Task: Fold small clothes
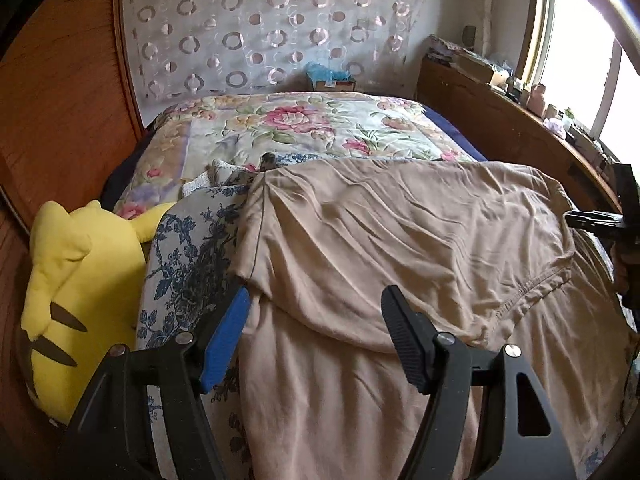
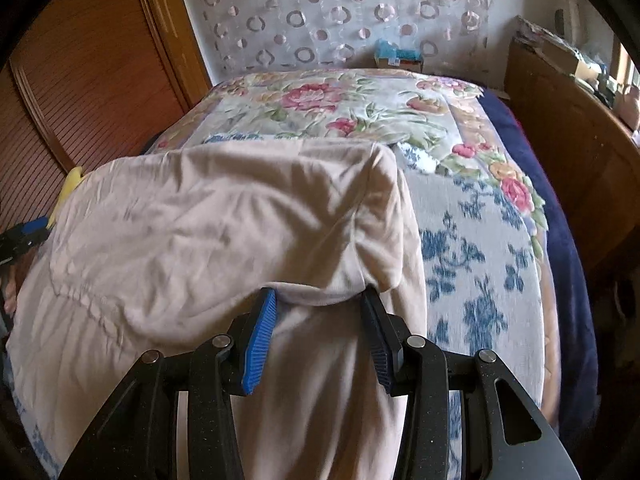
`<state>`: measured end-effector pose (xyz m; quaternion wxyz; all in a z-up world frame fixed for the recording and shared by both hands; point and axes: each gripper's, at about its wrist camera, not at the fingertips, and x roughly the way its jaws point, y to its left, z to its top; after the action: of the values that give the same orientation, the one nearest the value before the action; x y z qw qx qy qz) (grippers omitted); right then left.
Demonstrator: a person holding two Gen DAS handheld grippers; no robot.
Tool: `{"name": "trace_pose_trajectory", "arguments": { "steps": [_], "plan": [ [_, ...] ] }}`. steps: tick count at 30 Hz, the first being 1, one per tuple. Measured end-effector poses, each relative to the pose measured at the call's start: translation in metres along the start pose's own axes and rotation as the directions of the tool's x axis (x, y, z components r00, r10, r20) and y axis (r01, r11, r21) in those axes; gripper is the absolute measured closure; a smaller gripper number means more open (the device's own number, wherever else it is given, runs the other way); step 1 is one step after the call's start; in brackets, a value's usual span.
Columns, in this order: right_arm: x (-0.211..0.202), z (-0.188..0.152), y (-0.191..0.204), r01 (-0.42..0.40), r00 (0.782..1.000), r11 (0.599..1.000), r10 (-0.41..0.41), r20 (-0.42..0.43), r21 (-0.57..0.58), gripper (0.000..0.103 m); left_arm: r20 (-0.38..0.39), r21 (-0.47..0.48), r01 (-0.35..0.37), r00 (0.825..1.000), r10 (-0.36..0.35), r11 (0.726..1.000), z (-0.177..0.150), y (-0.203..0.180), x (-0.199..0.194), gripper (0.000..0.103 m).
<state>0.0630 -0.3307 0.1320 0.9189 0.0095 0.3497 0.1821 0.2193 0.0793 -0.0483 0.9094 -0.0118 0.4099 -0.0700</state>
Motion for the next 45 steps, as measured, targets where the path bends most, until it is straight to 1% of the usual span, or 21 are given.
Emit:
{"name": "trace_pose_trajectory", "arguments": {
  "steps": [4, 7, 8, 14, 20, 21, 22, 24, 25, 26, 27, 28, 29, 30, 31, 32, 33, 34, 36, 39, 45],
  "plan": [
    [-0.001, -0.003, -0.009, 0.021, 1.0, 1.0, -0.021, 0.014, 0.004, 0.058, -0.012, -0.007, 0.012, 1.0, -0.012, 1.0, -0.001, 0.0, -0.001, 0.05],
    [-0.005, -0.007, -0.014, 0.038, 0.999, 0.999, -0.037, 0.021, -0.011, 0.057, -0.029, -0.003, 0.01, 1.0, -0.01, 1.0, -0.002, -0.001, 0.002, 0.058],
    [-0.011, -0.01, -0.015, 0.042, 0.999, 0.999, -0.042, 0.028, -0.018, 0.057, -0.037, -0.002, 0.006, 0.999, -0.006, 1.0, -0.002, -0.002, 0.004, 0.058],
    [0.008, -0.013, -0.016, 0.058, 0.998, 0.998, -0.057, 0.025, -0.026, 0.057, -0.095, -0.043, 0.012, 0.995, -0.016, 0.999, -0.005, 0.007, 0.021, 0.059],
    [0.009, -0.014, -0.018, 0.059, 0.998, 0.998, -0.059, 0.023, -0.024, 0.057, -0.094, -0.076, 0.023, 0.995, -0.03, 0.997, 0.006, 0.018, 0.029, 0.059],
    [0.012, -0.013, -0.017, 0.06, 0.998, 0.998, -0.06, 0.022, -0.024, 0.057, -0.094, -0.074, 0.016, 0.995, -0.023, 0.997, 0.007, 0.018, 0.03, 0.059],
    [0.03, -0.007, -0.014, 0.06, 0.998, 0.998, -0.06, 0.021, -0.025, 0.057, -0.096, -0.074, 0.008, 0.995, -0.015, 0.997, 0.009, 0.019, 0.032, 0.059],
    [0.03, -0.008, -0.014, 0.062, 0.998, 0.998, -0.062, 0.02, -0.025, 0.057, -0.095, -0.083, 0.009, 0.995, -0.017, 0.996, 0.012, 0.02, 0.035, 0.059],
    [0.03, -0.008, -0.015, 0.064, 0.998, 0.998, -0.063, 0.02, -0.027, 0.057, -0.093, -0.087, 0.007, 0.996, -0.015, 0.996, 0.013, 0.021, 0.036, 0.064],
    [0.043, -0.004, -0.013, 0.067, 0.998, 0.997, -0.067, 0.018, -0.029, 0.057, -0.092, -0.085, -0.001, 0.996, -0.007, 0.996, 0.014, 0.021, 0.037, 0.069],
    [0.05, -0.001, -0.012, 0.072, 0.997, 0.997, -0.072, 0.012, -0.03, 0.057, -0.09, -0.082, -0.013, 0.996, 0.005, 0.997, 0.015, 0.021, 0.038, 0.08],
    [0.067, 0.008, -0.008, 0.078, 0.997, 0.996, -0.078, 0.001, -0.035, 0.058, -0.09, -0.08, -0.025, 0.996, 0.017, 0.996, 0.016, 0.021, 0.04, 0.088],
    [0.077, 0.015, -0.005, 0.083, 0.996, 0.996, -0.083, -0.011, -0.039, 0.057, -0.087, -0.079, -0.031, 0.996, 0.024, 0.996, 0.017, 0.021, 0.041, 0.091],
    [0.077, 0.017, -0.005, 0.081, 0.996, 0.996, -0.082, -0.02, -0.038, 0.058, -0.082, -0.075, -0.034, 0.996, 0.028, 0.997, 0.017, 0.02, 0.041, 0.098],
    [0.092, 0.025, -0.002, 0.08, 0.996, 0.996, -0.081, -0.025, -0.039, 0.059, -0.07, -0.069, -0.041, 0.997, 0.036, 0.997, 0.017, 0.019, 0.04, 0.099],
    [0.094, 0.027, -0.001, 0.082, 0.996, 0.996, -0.083, -0.027, -0.047, 0.073, -0.057, -0.06, -0.05, 0.997, 0.046, 0.997, 0.017, 0.017, 0.037, 0.099],
    [0.097, 0.029, 0.001, 0.079, 0.996, 0.995, -0.081, -0.03, -0.062, 0.09, -0.044, -0.056, -0.056, 0.998, 0.053, 0.997, 0.017, 0.015, 0.034, 0.1],
    [0.098, 0.03, 0.002, 0.064, 0.997, 0.996, -0.066, -0.032, -0.068, 0.096, -0.02, -0.053, -0.058, 0.998, 0.057, 0.997, 0.017, 0.012, 0.027, 0.1],
    [0.093, 0.03, 0.004, 0.062, 0.998, 0.994, -0.064, -0.012, -0.085, 0.099, 0.016, -0.044, -0.042, 0.999, 0.043, 0.998, 0.019, 0.01, 0.016, 0.1],
    [0.077, 0.031, 0.007, 0.039, 0.998, 0.996, -0.035, 0.051, -0.077, 0.099, 0.069, -0.037, -0.035, 0.997, 0.038, 0.999, 0.021, 0.005, -0.007, 0.1],
    [0.035, 0.036, 0.009, 0.021, 0.983, 0.997, -0.008, 0.182, -0.068, 0.1, 0.152, -0.04, -0.011, 0.988, 0.017, 0.999, 0.024, 0.0, -0.05, 0.1]
  ]
}}
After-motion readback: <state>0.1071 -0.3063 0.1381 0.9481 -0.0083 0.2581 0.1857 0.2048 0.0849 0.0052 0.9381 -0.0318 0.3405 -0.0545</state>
